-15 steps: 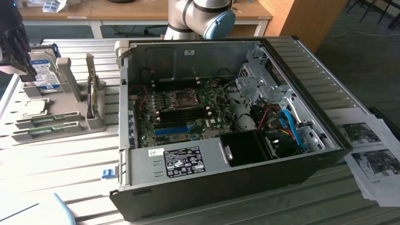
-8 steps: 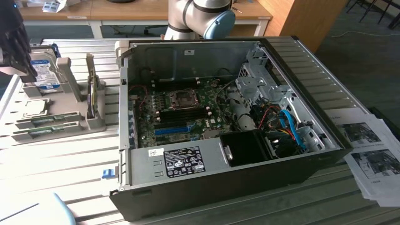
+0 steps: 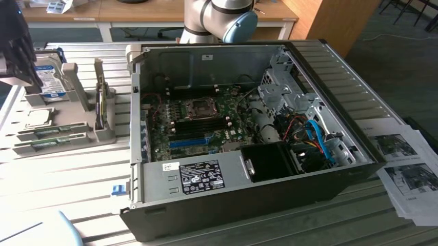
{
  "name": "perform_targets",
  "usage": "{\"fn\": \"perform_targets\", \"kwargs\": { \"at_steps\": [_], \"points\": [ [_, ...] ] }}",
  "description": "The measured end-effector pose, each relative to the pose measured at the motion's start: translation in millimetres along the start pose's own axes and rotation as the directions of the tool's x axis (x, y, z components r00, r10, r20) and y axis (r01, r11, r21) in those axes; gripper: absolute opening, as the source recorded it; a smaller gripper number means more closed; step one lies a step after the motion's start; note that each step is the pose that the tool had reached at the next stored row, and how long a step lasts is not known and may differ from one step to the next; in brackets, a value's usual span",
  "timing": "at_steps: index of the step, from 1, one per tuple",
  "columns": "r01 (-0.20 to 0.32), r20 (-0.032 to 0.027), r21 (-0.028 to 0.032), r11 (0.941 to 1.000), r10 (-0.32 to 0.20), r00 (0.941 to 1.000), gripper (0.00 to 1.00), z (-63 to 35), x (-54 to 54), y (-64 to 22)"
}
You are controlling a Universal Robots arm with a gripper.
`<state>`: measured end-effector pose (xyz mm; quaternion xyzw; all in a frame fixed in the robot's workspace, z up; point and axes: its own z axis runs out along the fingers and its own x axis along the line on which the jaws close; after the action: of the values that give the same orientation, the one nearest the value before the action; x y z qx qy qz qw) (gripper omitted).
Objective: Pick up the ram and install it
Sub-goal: 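Pick up the ram and move it above insertion slot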
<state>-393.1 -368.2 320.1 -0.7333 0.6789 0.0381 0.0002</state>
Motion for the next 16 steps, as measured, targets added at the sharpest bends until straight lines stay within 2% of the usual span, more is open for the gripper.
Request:
{"fn": "perform_targets", "kwargs": {
  "at_steps": [8, 16],
  "points": [
    [-0.002, -0.0001, -0.0001, 1.0000, 0.002, 1.0000, 0.22, 4.6, 0.3, -0.2],
    [-0.007, 0.0003, 0.0023, 1.0000, 0.007, 1.0000, 0.22, 12.3, 0.7, -0.7]
  ]
}}
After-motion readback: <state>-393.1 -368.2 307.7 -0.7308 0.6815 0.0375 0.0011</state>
